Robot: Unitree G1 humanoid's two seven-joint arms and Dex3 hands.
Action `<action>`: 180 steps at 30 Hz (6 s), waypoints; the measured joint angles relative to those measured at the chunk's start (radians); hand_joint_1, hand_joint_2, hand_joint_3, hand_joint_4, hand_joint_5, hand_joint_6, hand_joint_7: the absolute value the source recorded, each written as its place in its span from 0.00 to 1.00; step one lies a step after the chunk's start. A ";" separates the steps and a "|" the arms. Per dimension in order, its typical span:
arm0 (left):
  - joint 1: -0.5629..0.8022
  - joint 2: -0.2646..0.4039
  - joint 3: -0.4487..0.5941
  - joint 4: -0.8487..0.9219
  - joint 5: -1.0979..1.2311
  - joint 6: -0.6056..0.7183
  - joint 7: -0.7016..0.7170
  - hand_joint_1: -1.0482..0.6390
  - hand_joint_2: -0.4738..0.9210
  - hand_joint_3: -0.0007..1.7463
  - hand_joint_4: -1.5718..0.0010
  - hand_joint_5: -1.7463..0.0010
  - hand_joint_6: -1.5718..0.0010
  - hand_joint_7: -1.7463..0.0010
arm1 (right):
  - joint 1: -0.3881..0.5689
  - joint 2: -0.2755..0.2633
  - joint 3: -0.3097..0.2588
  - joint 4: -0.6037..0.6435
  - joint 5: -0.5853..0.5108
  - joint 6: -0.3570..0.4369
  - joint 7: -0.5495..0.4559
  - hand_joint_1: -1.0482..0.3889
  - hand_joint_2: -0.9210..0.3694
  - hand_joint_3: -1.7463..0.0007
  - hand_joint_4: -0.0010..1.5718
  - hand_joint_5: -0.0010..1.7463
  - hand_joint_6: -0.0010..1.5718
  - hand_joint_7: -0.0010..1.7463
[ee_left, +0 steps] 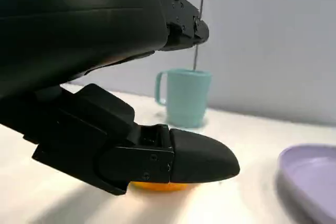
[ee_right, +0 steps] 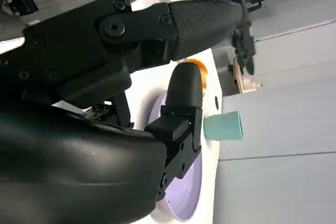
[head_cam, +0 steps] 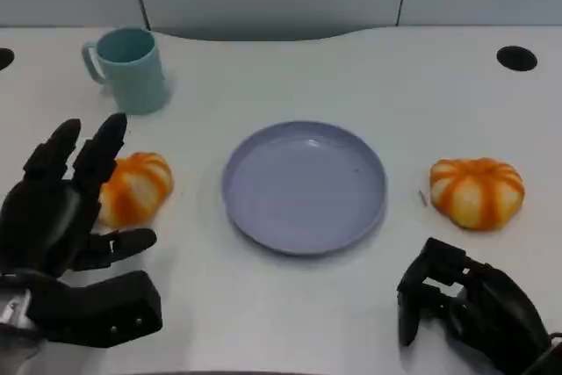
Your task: Grasp the bread from the table and place it into the plate.
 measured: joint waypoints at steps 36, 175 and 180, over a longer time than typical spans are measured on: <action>-0.281 -0.047 -0.352 0.444 -0.120 0.140 0.078 0.00 1.00 0.22 1.00 0.09 1.00 0.71 | 0.014 -0.007 0.008 -0.014 -0.028 -0.041 -0.020 0.25 0.00 0.82 0.38 1.00 0.29 0.80; -0.460 -0.210 -0.380 0.475 -0.131 0.388 -0.225 0.00 0.49 0.76 0.28 0.01 0.30 0.13 | -0.018 0.001 -0.008 -0.008 0.004 -0.120 -0.025 0.21 0.00 0.83 0.38 0.98 0.33 0.81; -0.460 -0.209 -0.379 0.475 -0.131 0.387 -0.225 0.00 0.52 0.74 0.36 0.00 0.37 0.11 | -0.018 0.001 -0.009 -0.007 0.011 -0.118 -0.012 0.22 0.00 0.85 0.39 0.98 0.34 0.80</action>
